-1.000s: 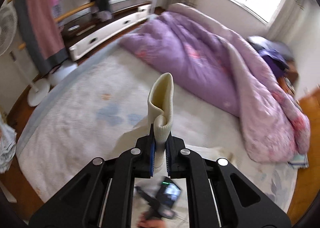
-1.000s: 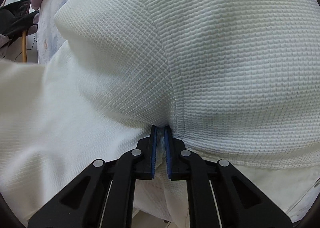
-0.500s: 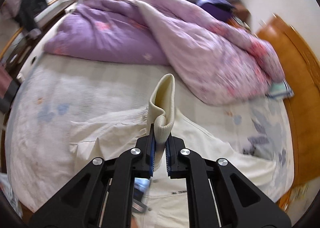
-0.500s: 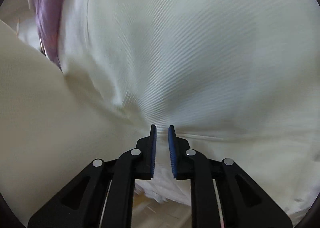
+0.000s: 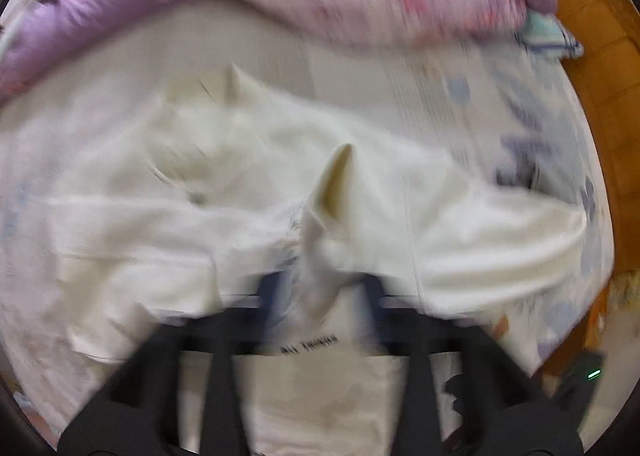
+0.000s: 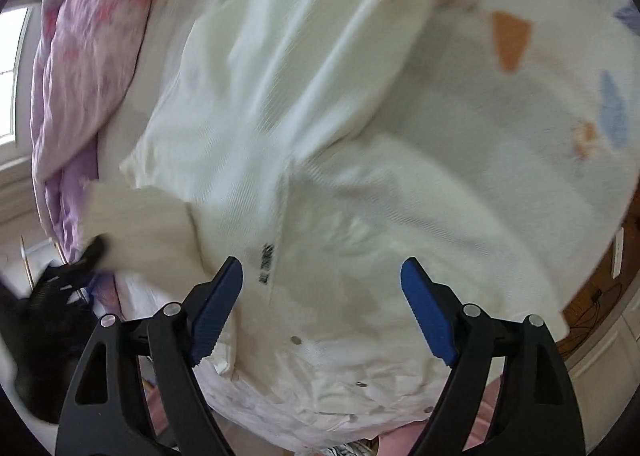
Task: Fold large clothes
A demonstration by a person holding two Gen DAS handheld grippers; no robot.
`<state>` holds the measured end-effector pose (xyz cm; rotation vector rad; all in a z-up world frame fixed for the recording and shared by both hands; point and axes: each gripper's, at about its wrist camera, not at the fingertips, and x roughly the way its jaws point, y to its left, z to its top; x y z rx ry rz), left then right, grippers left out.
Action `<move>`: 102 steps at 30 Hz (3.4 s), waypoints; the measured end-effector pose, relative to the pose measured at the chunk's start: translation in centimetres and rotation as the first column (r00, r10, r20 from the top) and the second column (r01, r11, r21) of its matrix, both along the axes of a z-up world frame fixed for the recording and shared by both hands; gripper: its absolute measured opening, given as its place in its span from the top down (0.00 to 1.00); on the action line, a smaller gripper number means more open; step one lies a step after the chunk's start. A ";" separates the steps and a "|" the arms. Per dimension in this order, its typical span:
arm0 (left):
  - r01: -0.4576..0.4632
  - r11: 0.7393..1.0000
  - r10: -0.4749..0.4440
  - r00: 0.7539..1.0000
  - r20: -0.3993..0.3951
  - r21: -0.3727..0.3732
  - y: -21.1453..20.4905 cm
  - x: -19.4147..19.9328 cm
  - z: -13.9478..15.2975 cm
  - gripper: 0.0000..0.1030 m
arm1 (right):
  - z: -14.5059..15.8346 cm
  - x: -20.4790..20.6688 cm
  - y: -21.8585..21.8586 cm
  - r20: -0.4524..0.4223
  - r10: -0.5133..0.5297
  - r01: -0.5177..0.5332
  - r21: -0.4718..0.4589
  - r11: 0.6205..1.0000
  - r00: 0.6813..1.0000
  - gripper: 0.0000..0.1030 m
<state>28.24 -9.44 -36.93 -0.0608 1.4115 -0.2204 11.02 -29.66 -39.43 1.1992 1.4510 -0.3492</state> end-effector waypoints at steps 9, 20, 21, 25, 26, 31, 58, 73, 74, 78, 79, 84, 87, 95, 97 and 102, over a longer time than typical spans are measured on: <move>-0.150 0.989 0.150 0.988 -0.042 0.009 13.2 -6.1 -2.5 0.14 | -0.3 3.3 0.5 0.025 0.135 -0.136 0.026 0.990 0.990 0.24; -0.759 0.651 0.747 0.644 -0.164 -0.017 34.1 -13.4 -7.9 0.13 | -5.2 10.0 5.8 -0.049 0.222 -0.225 -0.058 0.973 0.974 0.24; -0.805 0.594 0.789 0.586 -0.184 -0.014 35.4 -13.7 -8.5 0.13 | -5.1 10.5 6.0 -0.069 0.227 -0.233 -0.083 0.969 0.971 0.24; -0.873 0.480 0.835 0.486 -0.257 -0.090 37.3 -14.2 -9.6 0.23 | -4.0 12.0 7.0 -0.055 0.255 -0.259 -0.118 0.958 0.965 0.25; -0.860 0.506 0.829 0.507 -0.236 -0.068 37.4 -13.8 -9.6 0.35 | -3.7 12.3 7.3 -0.047 0.269 -0.273 -0.136 0.952 0.962 0.31; -0.788 0.610 0.774 0.572 -0.271 0.079 37.6 -12.6 -11.4 0.81 | -3.4 14.0 9.5 -0.158 0.413 -0.442 -0.348 0.827 0.897 0.77; -0.381 0.922 0.387 0.916 -0.106 0.071 31.1 -7.0 -4.7 0.85 | -2.5 15.2 8.0 -0.199 0.366 -0.411 -0.574 0.708 0.909 0.55; -0.400 0.903 0.420 0.900 -0.119 0.157 32.2 3.8 -11.6 0.91 | -8.0 17.5 14.4 -0.333 0.551 -0.607 -0.659 0.444 0.765 0.82; -0.394 0.904 0.415 0.902 -0.122 0.164 32.1 3.3 -11.1 0.91 | -7.3 16.9 13.8 -0.302 0.502 -0.558 -0.659 0.504 0.810 0.82; -0.446 0.892 0.452 0.885 -0.111 0.072 31.2 -1.7 -8.9 0.91 | -4.6 15.2 14.6 -0.170 0.469 -0.467 -0.609 0.641 0.867 0.80; -0.456 0.888 0.459 0.877 -0.141 0.061 30.8 -2.8 -9.3 0.91 | -4.2 14.9 16.1 -0.139 0.515 -0.487 -0.597 0.638 0.846 0.79; -0.524 0.851 0.519 0.819 -0.245 0.050 30.1 -9.8 -12.6 0.92 | -6.8 14.5 21.6 -0.186 0.650 -0.648 -0.467 0.601 0.737 0.81; -0.499 0.862 0.504 0.820 -0.271 0.092 30.4 -11.5 -12.5 0.93 | -7.6 13.6 22.1 -0.206 0.655 -0.660 -0.474 0.583 0.727 0.81; -0.483 0.860 0.509 0.808 -0.295 0.161 34.1 -15.5 -11.8 0.92 | -8.1 14.2 24.2 -0.271 0.671 -0.702 -0.477 0.529 0.690 0.81; -0.471 0.868 0.497 0.825 -0.270 0.157 35.0 -15.6 -10.5 0.92 | -8.3 14.6 23.2 -0.254 0.650 -0.682 -0.452 0.575 0.716 0.80; -0.446 0.879 0.473 0.858 -0.201 0.165 34.5 -14.1 -6.1 0.92 | -7.8 16.0 20.1 -0.279 0.643 -0.698 -0.364 0.617 0.713 0.78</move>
